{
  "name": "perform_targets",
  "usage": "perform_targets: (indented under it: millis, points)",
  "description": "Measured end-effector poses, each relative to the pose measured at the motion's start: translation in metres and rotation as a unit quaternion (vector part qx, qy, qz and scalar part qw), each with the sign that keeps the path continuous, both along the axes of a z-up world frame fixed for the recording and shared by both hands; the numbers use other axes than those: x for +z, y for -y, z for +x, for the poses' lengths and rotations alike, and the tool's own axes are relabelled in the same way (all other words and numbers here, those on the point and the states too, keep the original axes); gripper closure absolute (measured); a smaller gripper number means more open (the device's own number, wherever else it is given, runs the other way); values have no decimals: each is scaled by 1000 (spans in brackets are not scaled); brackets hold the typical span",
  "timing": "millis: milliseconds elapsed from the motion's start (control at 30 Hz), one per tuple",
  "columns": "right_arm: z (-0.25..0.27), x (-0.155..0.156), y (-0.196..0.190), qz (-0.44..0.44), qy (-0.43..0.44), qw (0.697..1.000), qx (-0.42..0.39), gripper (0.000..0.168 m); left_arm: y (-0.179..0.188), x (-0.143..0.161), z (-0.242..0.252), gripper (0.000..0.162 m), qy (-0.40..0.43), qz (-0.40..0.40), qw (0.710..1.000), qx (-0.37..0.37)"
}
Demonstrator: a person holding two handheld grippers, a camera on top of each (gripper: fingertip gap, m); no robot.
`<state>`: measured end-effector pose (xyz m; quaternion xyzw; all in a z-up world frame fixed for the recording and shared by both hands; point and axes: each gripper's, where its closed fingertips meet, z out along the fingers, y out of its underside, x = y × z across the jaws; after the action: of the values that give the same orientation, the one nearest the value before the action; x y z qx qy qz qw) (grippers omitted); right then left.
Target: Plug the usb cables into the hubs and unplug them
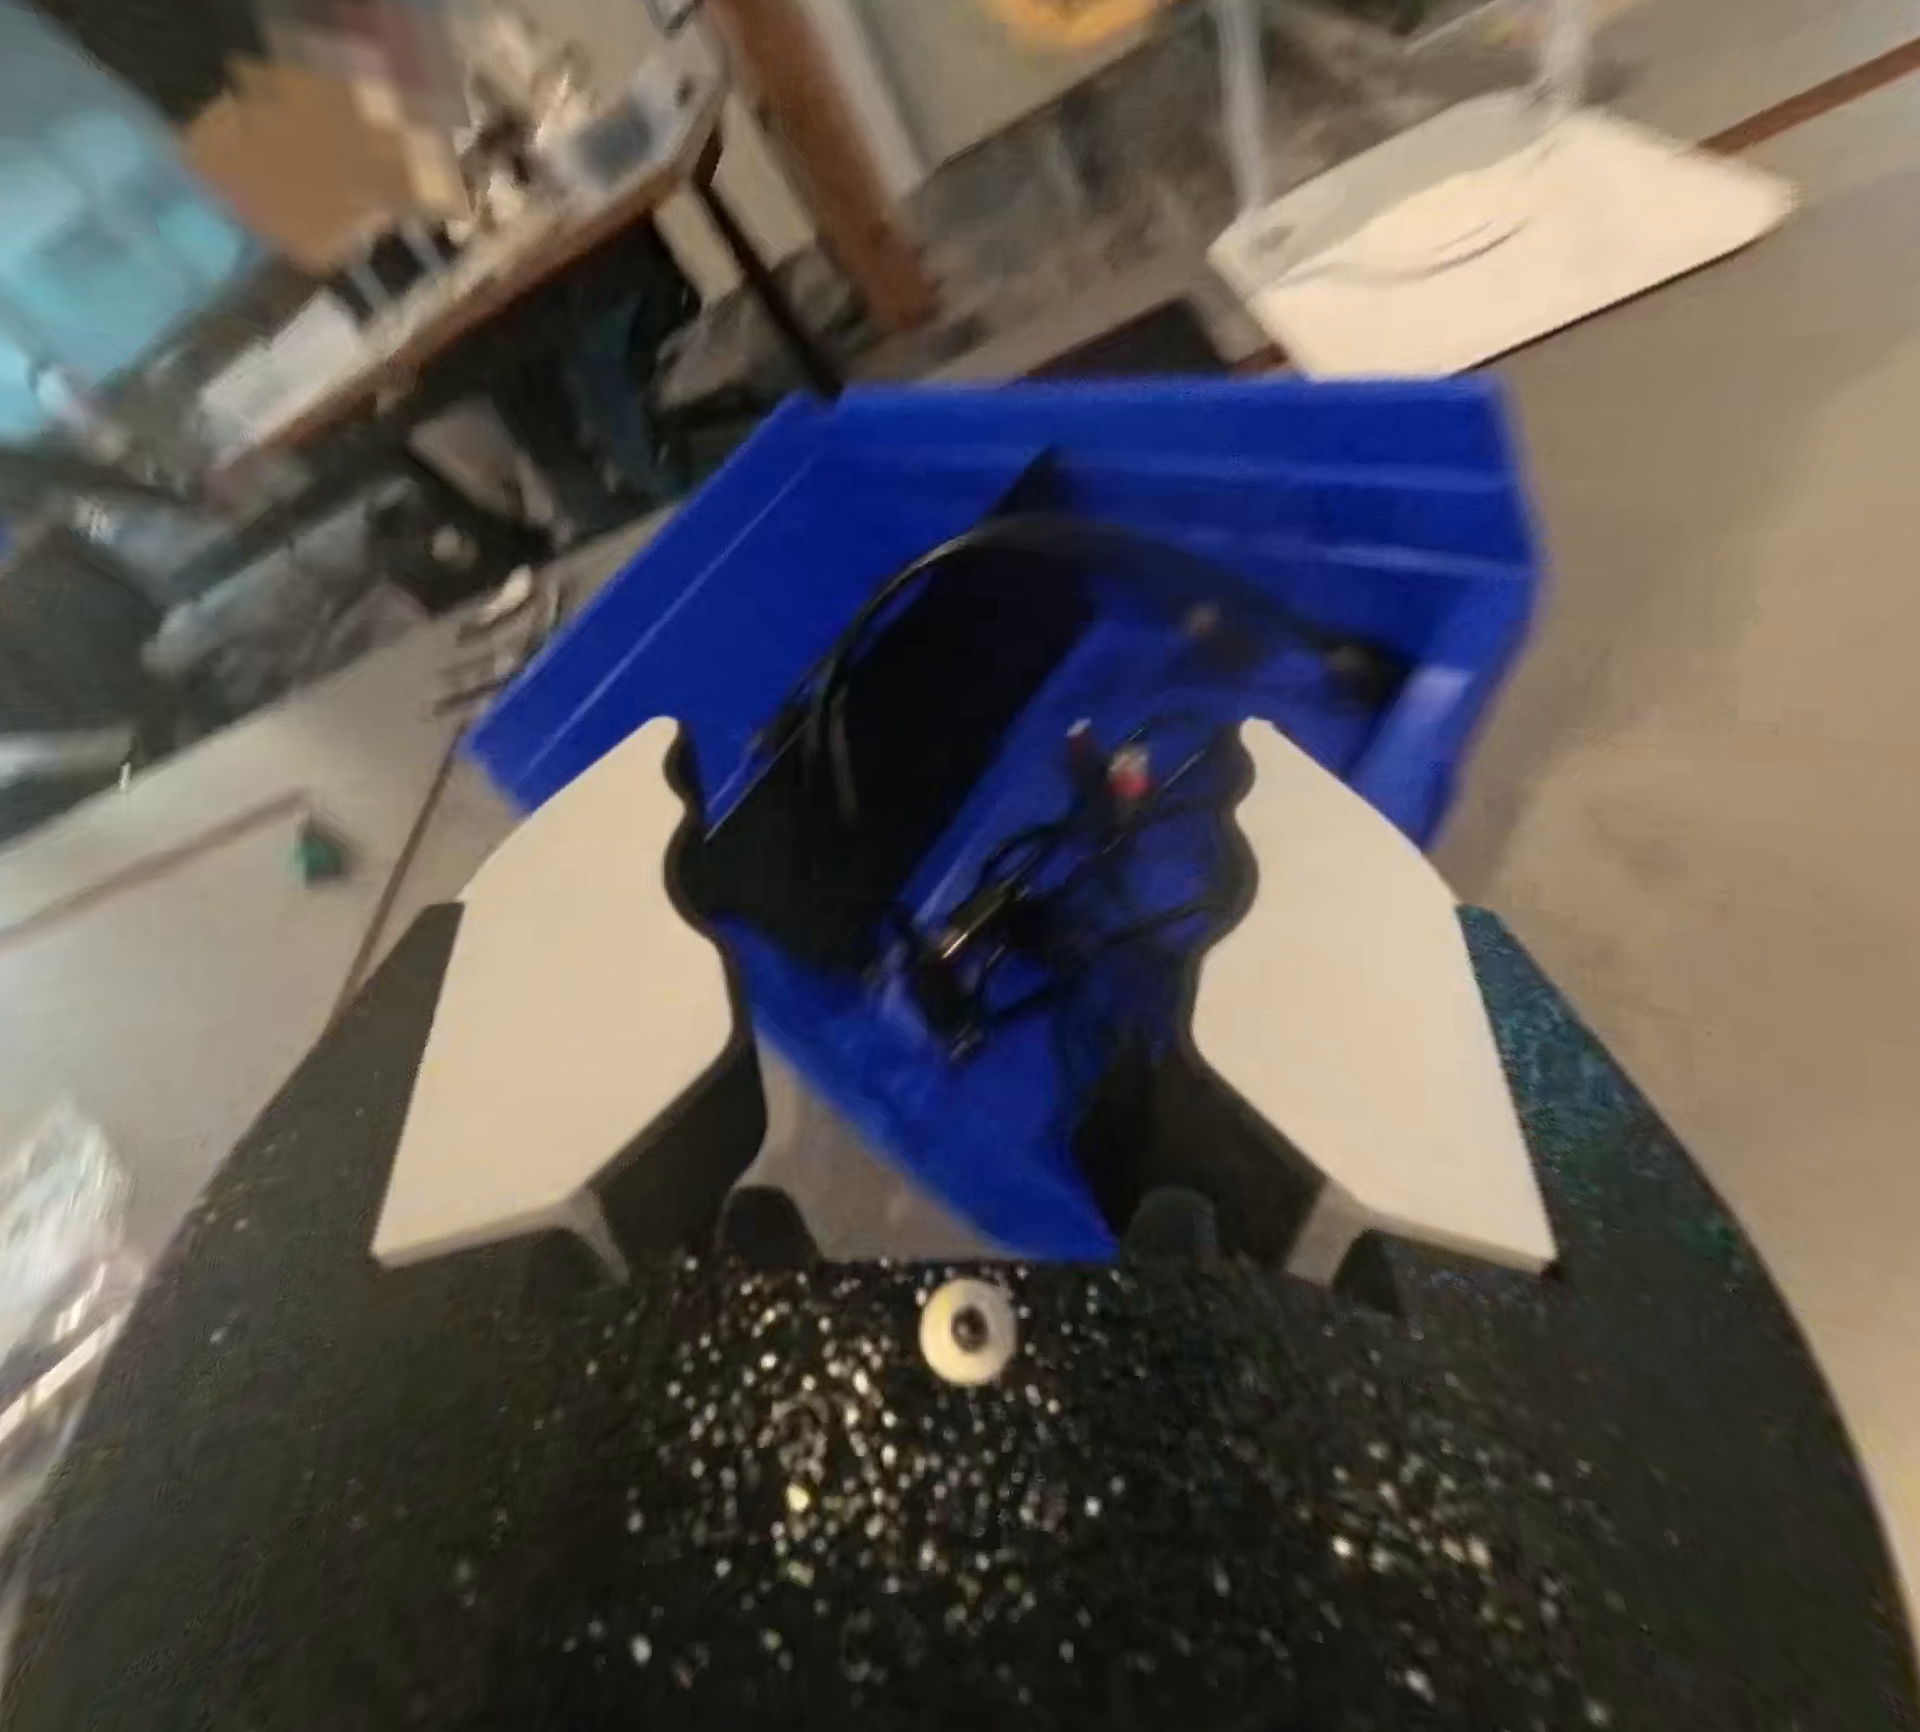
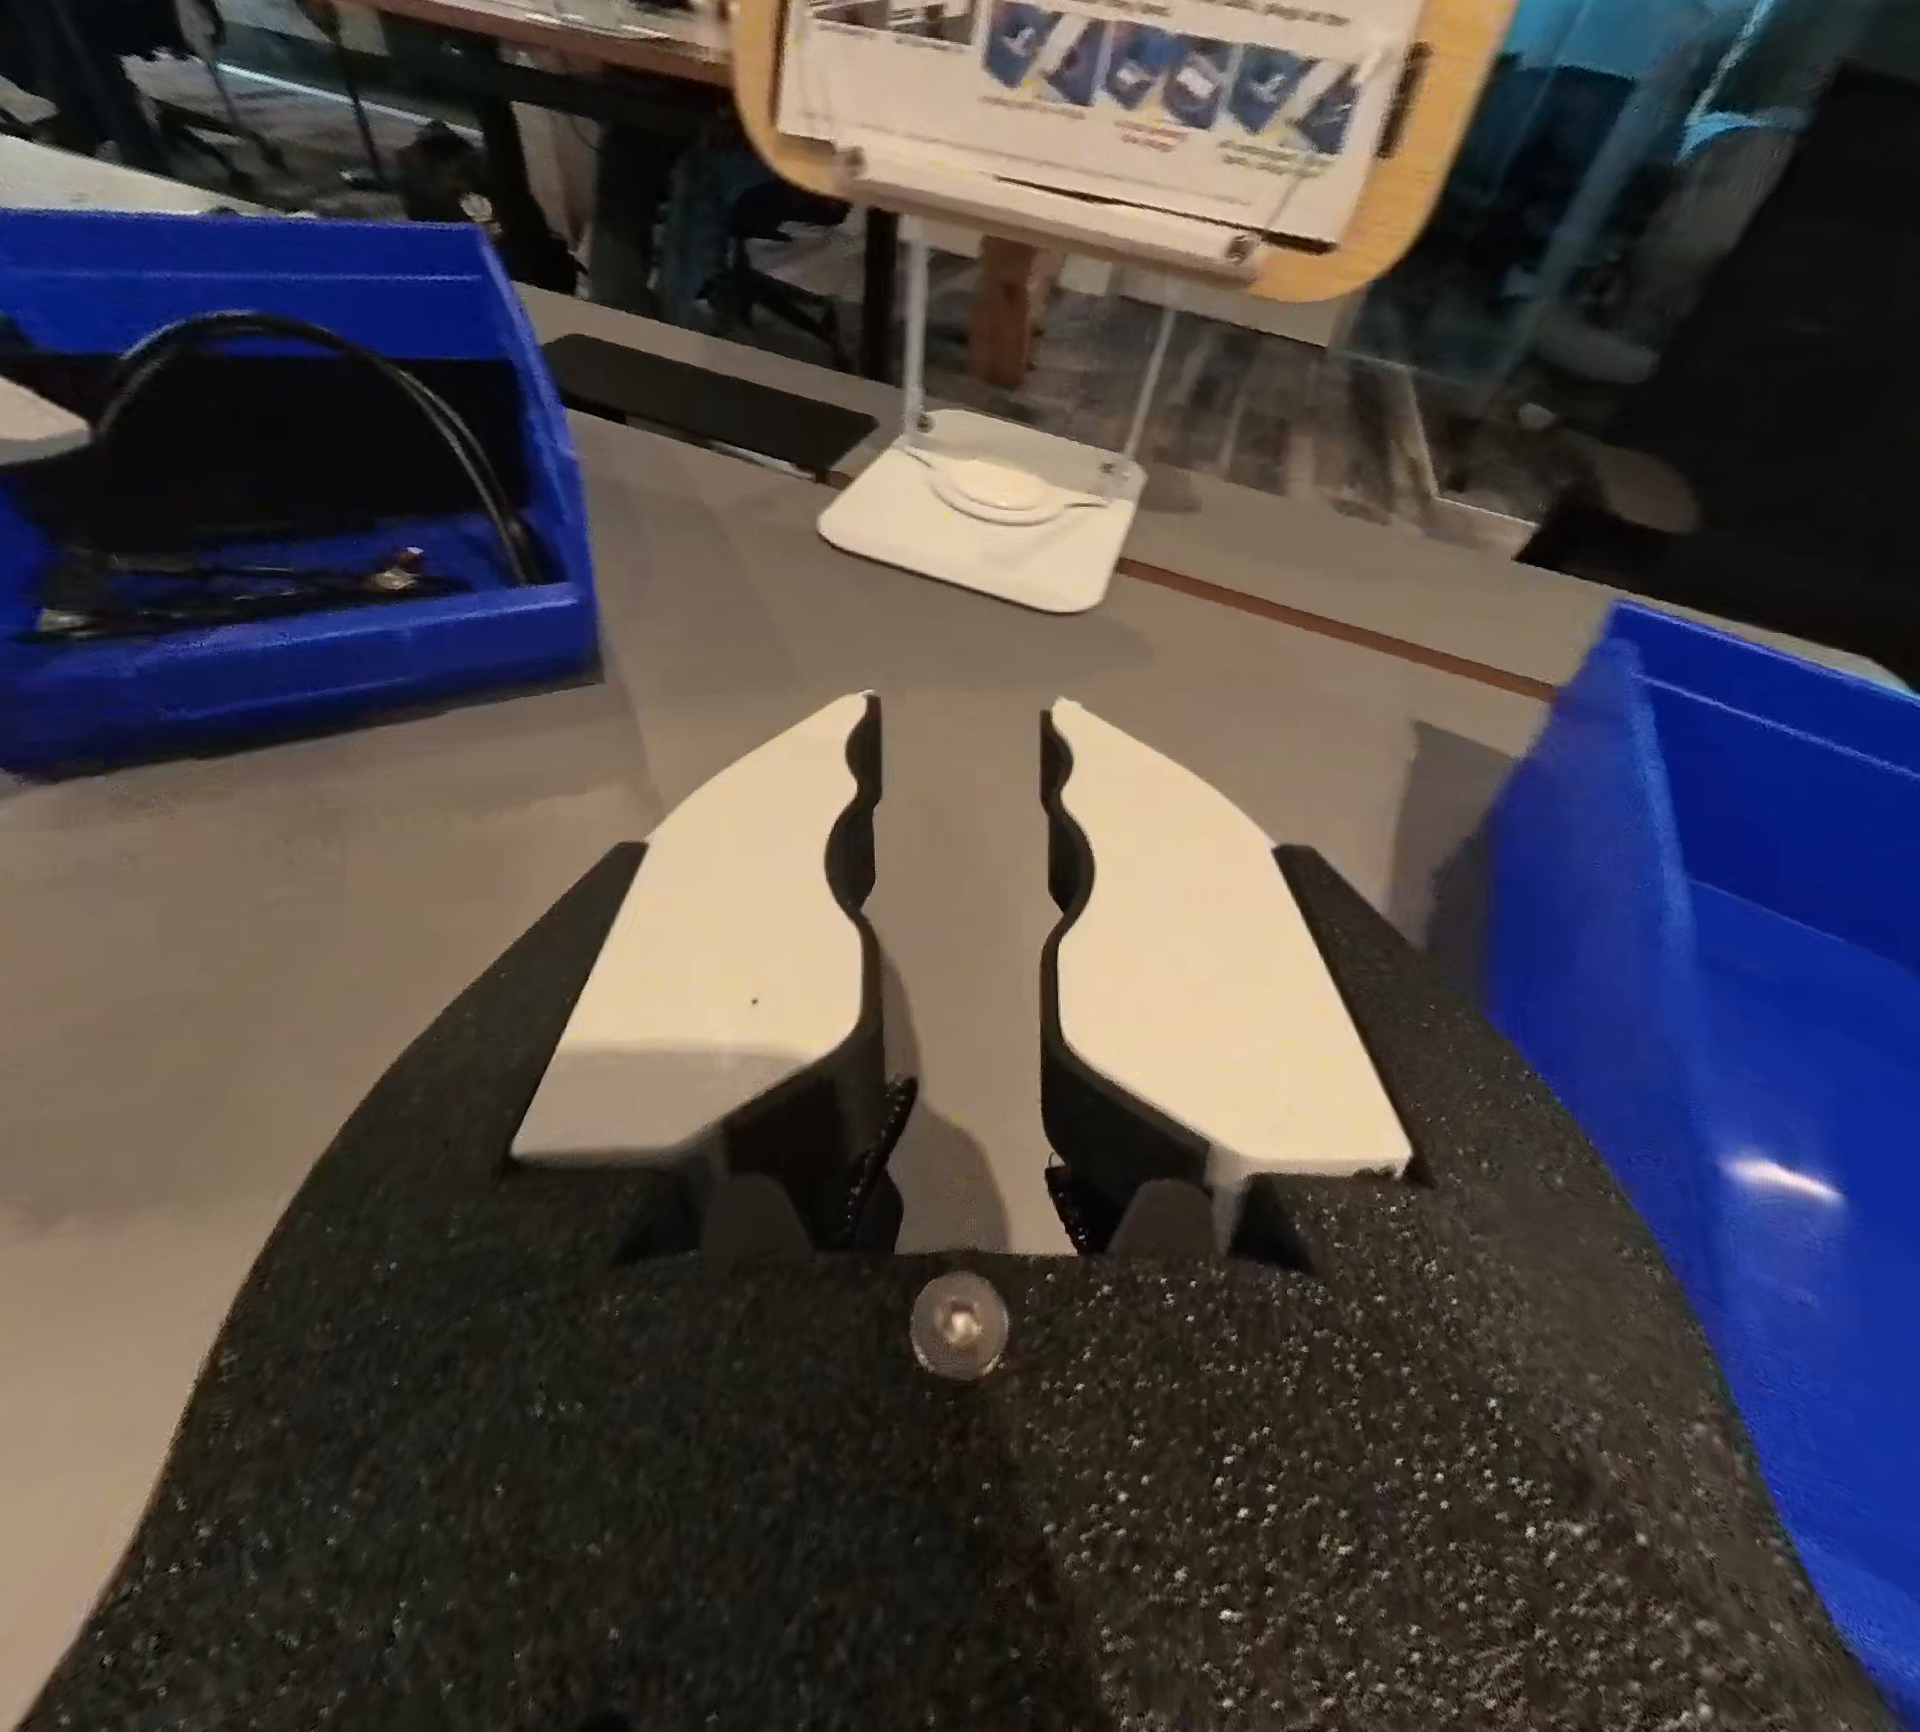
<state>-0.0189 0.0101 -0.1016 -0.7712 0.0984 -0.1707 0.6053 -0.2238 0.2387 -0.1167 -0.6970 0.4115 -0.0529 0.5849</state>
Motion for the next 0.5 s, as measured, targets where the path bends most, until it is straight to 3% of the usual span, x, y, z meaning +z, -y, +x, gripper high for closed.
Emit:
perform_targets:
  millis: [133,267,367,500]
  points:
    - [-23,-20,-39,-19,20,999,30,140,-27,-22,-35,46,17,-98,994,46]
    - [-37,-34,-63,-23,47,998,45,141,-31,-40,-39,39,19,-182,982,48]
    - [-41,-40,-66,-24,62,997,46,142,-39,-48,-55,41,-32,-180,979,89]
    - [-31,-46,-61,-26,44,998,19,143,-64,-52,-94,56,-88,-147,971,164]
